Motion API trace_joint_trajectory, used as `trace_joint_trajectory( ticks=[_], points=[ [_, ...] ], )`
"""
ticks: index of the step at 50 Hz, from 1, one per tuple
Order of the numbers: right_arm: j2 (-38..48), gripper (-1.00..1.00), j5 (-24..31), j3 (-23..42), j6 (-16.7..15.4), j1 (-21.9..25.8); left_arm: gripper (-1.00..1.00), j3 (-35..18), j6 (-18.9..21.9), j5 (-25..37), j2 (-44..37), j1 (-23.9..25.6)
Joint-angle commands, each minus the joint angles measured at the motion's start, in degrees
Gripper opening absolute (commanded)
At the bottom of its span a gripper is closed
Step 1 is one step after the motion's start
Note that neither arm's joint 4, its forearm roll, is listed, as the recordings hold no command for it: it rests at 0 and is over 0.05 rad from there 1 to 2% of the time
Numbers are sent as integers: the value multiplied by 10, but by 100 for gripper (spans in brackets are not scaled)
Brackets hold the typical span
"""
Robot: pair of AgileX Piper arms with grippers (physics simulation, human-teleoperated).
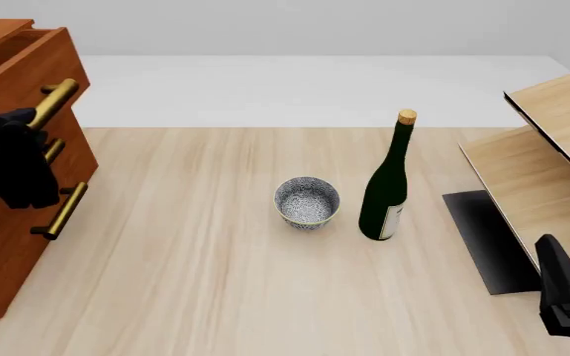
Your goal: Close the bottom drawer of the cabinet and open the top drawer.
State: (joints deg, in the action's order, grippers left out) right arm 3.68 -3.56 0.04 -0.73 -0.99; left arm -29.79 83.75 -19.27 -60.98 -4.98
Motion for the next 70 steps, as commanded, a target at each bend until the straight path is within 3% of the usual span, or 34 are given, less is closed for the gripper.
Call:
trace_joint_trajectory(
  ticks=[1,38,39,70],
  points=[
    [0,100,0,0,0,1,-100,-17,-8,-3,15,7],
    [5,100,-5,0,-1,1,-100,-20,-24,22,17,23],
    [6,100,-5,0,-1,1,100,-22,-27,25,17,23],
    [3,100,-3,0,0,1,100,-16,-39,27,8,33]
  ],
)
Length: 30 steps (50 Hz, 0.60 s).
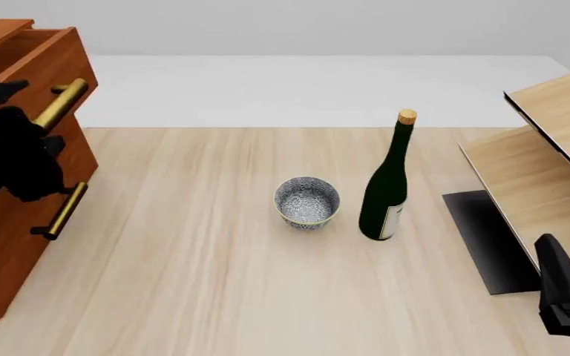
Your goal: Close the bottom drawer of the cabinet and open the top drawer.
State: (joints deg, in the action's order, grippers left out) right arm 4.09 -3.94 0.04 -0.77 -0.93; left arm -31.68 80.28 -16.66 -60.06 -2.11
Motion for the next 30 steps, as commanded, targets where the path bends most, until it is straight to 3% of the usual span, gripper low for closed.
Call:
trace_joint_trajectory(
  ticks=[1,30],
  points=[
    [-1,100,1,0,0,0,100,5,-3,0,-1,4],
    [-3,100,3,0,3,0,100,7,-11,5,-1,36]
  ],
)
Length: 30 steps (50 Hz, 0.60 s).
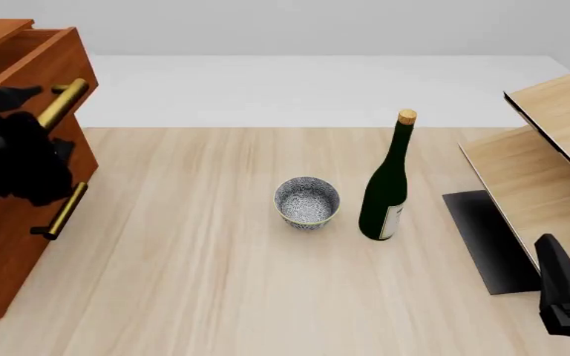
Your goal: Close the bottom drawer of the cabinet and open the top drawer.
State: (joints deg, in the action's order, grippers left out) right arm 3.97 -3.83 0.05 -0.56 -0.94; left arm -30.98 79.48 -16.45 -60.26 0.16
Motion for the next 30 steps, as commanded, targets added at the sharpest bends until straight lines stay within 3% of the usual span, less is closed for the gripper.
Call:
trace_joint_trajectory(
  ticks=[1,30],
  points=[
    [-1,100,1,0,1,0,100,-1,-4,5,2,15],
    [14,100,-14,0,1,0,100,-38,-31,37,7,95]
  ],
)
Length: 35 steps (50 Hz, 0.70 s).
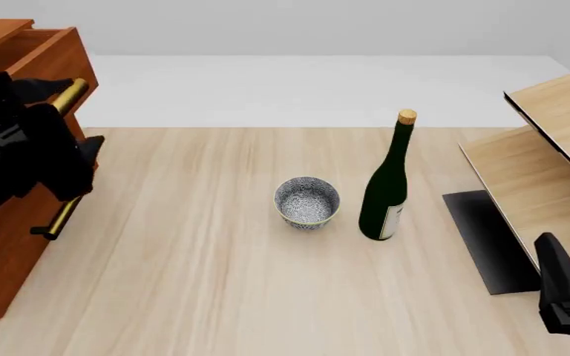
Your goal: Close the bottom drawer of the cabinet and open the top drawer.
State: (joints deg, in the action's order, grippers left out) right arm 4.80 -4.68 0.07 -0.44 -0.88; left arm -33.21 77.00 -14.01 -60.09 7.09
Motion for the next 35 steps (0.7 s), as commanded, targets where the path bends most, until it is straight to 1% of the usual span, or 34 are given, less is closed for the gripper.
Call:
trace_joint_trajectory(
  ticks=[1,7,9,11,12,13,14,17,19,20,21,22,24,25,26,27,28,29,30,31,32,33,34,35],
  points=[
    [6,100,-6,0,0,0,100,-16,-6,12,5,26],
    [2,100,-2,0,0,0,100,-37,-23,34,9,44],
    [2,100,-3,0,0,0,100,-50,-37,49,11,58],
    [6,100,-6,0,-1,-1,100,-48,-30,36,13,63],
    [9,100,-8,0,-1,-1,100,-78,-60,54,20,61],
    [9,100,-9,0,0,-1,100,-83,-63,56,22,61],
    [11,100,-11,0,0,-2,100,-102,-77,75,28,62],
    [16,100,-16,0,0,-2,100,-125,-95,98,30,49],
    [18,100,-18,0,0,-1,100,-143,-118,114,33,47],
    [18,100,-18,0,0,-1,100,-152,-128,117,37,36],
    [19,100,-19,0,0,-1,100,-168,-150,129,40,34],
    [20,100,-20,0,-1,-1,100,-190,-178,148,44,57],
    [22,100,-21,0,0,-1,100,-185,-174,152,43,55],
    [22,100,-21,0,0,-1,100,-197,-191,163,41,62],
    [24,100,-23,0,-1,-2,100,-233,-237,195,36,62],
    [24,100,-24,0,-1,-1,100,-229,-229,189,38,62],
    [23,100,-23,0,-1,0,100,-260,-269,217,34,71],
    [23,100,-23,0,-1,0,100,-276,-287,235,29,70],
    [20,100,-20,0,-2,0,100,-268,-275,225,32,65],
    [18,100,-18,0,-2,0,100,-288,-302,244,28,66],
    [14,100,-14,0,-2,-1,100,-281,-291,238,31,56],
    [10,100,-10,0,-2,-1,100,-307,-326,261,29,60],
    [4,100,-5,0,-1,-1,100,-325,-348,281,25,62],
    [2,100,-2,0,-1,-1,100,-315,-331,270,30,55]
  ],
)
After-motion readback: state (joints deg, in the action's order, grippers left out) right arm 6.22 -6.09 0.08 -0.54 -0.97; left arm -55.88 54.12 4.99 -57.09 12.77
